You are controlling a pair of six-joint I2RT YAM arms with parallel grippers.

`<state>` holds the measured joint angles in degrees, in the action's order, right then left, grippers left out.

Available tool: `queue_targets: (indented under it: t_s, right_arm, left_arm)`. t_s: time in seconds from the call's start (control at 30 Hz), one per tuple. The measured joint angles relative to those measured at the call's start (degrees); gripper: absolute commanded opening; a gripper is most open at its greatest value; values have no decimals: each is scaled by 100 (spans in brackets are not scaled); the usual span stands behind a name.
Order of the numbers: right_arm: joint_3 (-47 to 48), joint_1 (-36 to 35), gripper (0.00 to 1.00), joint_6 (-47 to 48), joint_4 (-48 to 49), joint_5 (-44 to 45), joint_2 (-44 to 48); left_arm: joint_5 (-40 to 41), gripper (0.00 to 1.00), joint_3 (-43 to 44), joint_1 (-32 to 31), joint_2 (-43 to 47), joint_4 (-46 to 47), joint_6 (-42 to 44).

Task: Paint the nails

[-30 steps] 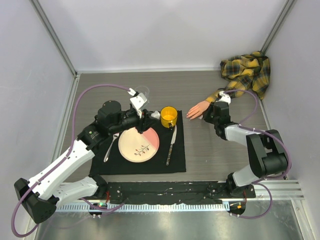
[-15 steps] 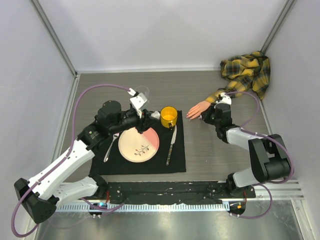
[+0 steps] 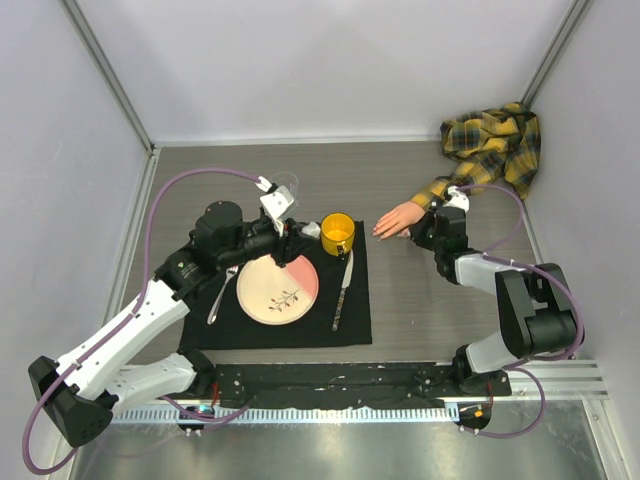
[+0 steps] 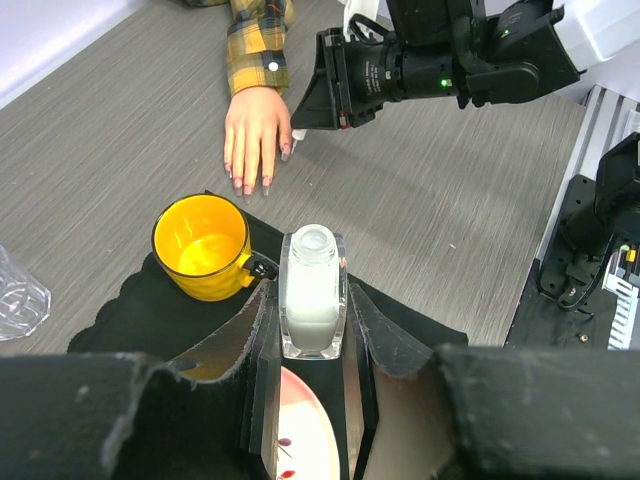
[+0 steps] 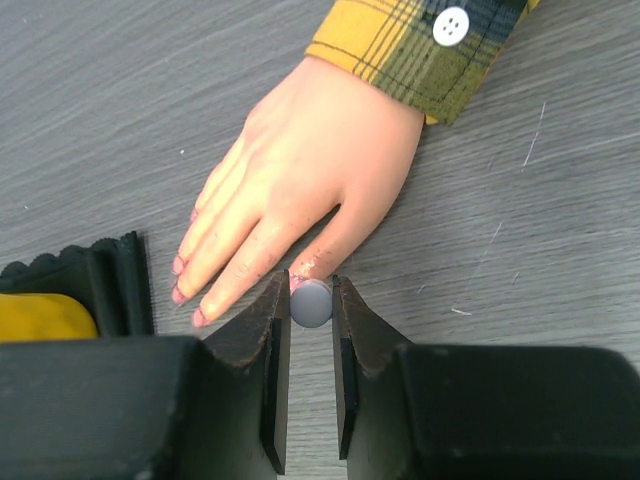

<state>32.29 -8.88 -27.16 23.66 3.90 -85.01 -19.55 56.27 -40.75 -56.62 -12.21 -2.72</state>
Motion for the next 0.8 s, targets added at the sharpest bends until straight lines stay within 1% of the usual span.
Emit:
queue_targets:
  t_s: [0.33,0.63,0.73,0.8]
  right_arm:
    - [2,-4,1,-63,186,-205,-142]
    - [2,-39,1,-339,470,-551,-160]
    - [17,-42,1,-317,33,-433,87]
    - [59,-46,1,-219,-570,-157,538]
  left_arm:
    - [0,0,0,-2,0,-2,0]
    - [-2,0,0,-2,-2,-2,0]
    - [-2,0,0,0,-22,-2,0]
    - [-7,0,0,-2,-35,0,0]
